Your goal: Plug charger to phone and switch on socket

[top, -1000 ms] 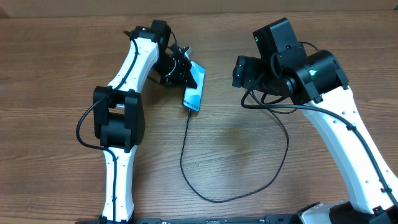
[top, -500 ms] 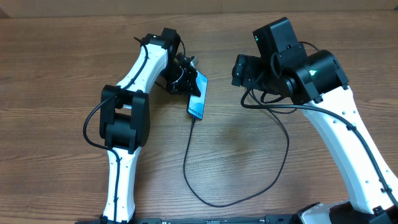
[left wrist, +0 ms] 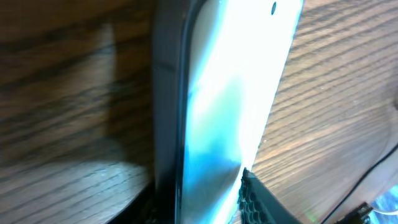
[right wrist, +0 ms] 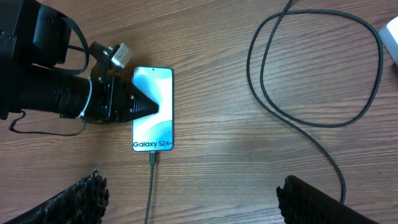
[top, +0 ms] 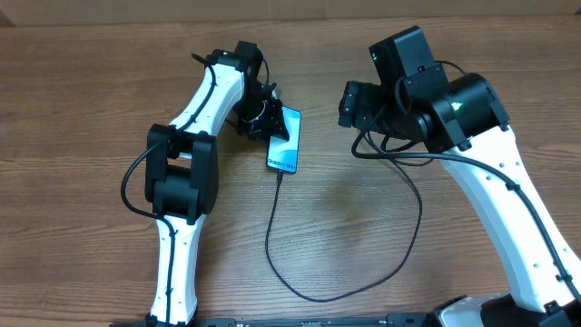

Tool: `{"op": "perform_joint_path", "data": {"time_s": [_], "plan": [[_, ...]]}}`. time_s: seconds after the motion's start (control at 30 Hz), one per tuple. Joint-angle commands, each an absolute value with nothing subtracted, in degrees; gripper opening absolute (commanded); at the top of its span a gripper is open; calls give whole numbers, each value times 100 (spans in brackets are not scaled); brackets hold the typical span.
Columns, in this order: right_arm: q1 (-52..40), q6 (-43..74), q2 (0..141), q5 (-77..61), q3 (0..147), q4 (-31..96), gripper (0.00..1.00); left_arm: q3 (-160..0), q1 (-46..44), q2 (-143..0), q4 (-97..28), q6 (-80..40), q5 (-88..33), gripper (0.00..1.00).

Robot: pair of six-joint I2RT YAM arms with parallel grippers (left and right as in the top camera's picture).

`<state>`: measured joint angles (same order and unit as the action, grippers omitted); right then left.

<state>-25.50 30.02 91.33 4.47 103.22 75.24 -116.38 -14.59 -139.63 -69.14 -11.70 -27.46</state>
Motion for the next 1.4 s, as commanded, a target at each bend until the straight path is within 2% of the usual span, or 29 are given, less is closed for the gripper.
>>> {"op": "perform_joint_path", "data": {"time_s": [0.0, 0.37, 0.5, 0.6, 0.67, 0.7, 0.9, 1.07, 1.37], "plan": [[-2536, 3024, 9050, 438, 10427, 7548, 89, -11625, -1448, -13948, -6914, -1227, -2615, 38], [-2449, 3135, 9050, 443, 10427, 7640, 91, -11636, -1431, -13948, -7026, -1546, -1516, 53], [-2102, 3155, 9052, 443, 10425, 7780, 93, -11981, -1345, -13898, -7271, -1538, -1500, 60], [-1581, 3153, 9070, 445, 10420, 7839, 97, -12862, -1234, -13764, -7778, -1474, -1481, 65], [-1273, 3151, 9087, 447, 10420, 7835, 100, -13487, -1186, -13664, -8099, -1406, -1435, 78], [-1092, 3151, 9109, 475, 10420, 7830, 100, -13799, -1164, -13600, -8246, -1369, -1396, 98], [-128, 3151, 9303, 753, 10420, 7736, 100, -15334, -1085, -13100, -8884, -1568, -327, 100], [489, 3151, 9336, 897, 10420, 7664, 100, -15596, -996, -12573, -8906, -1675, 760, 100], [1310, 3151, 9520, 2346, 10256, 6960, 100, -15576, -967, -12501, -8914, -1675, 790, 100]]}}
